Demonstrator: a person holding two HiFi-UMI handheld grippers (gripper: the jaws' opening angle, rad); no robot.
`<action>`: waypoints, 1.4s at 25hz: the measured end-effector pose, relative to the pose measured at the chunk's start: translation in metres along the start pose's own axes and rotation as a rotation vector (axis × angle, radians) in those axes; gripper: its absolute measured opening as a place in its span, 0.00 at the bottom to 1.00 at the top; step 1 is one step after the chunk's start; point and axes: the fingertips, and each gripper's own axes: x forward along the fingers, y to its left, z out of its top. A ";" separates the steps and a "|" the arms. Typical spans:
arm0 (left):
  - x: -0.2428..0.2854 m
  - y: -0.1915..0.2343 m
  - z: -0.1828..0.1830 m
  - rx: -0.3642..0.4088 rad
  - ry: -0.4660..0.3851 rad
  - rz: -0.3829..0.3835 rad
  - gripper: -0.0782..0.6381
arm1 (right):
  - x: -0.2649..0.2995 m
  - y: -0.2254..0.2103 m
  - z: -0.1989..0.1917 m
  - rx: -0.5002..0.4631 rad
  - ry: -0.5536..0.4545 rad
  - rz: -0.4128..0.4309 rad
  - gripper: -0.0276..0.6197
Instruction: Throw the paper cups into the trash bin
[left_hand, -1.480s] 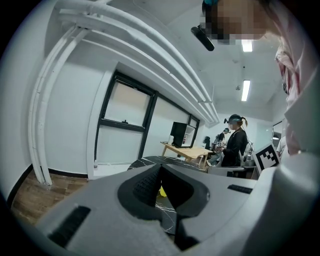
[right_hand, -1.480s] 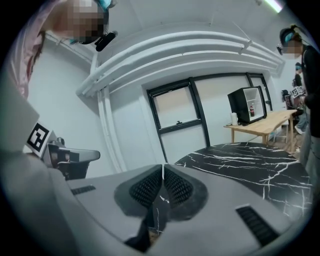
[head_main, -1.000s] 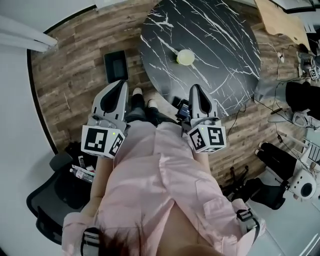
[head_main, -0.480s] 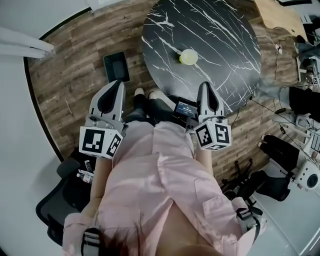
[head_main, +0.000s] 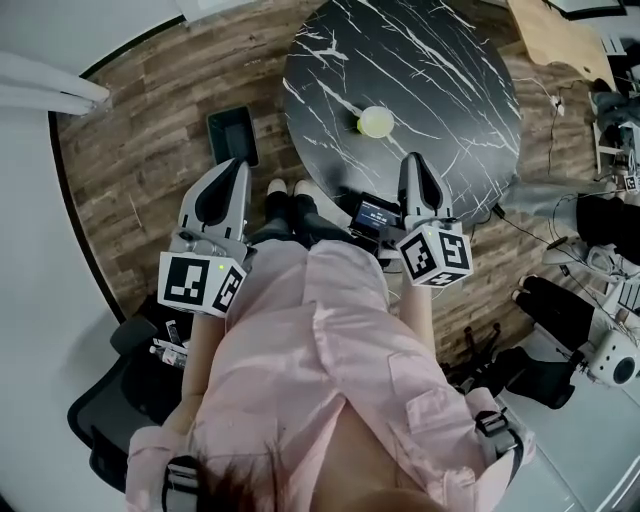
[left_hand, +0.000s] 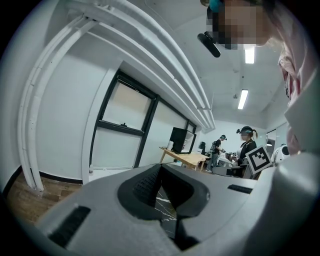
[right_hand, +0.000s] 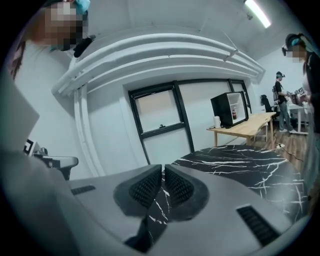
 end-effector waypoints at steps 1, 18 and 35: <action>0.001 0.001 0.001 0.000 -0.001 0.006 0.13 | 0.005 -0.006 -0.001 0.014 0.016 -0.005 0.09; 0.005 0.008 -0.003 -0.020 0.014 0.057 0.13 | 0.107 -0.104 -0.121 0.265 0.525 -0.093 0.29; 0.009 0.017 -0.004 -0.039 0.021 0.094 0.13 | 0.139 -0.103 -0.167 0.306 0.661 -0.124 0.29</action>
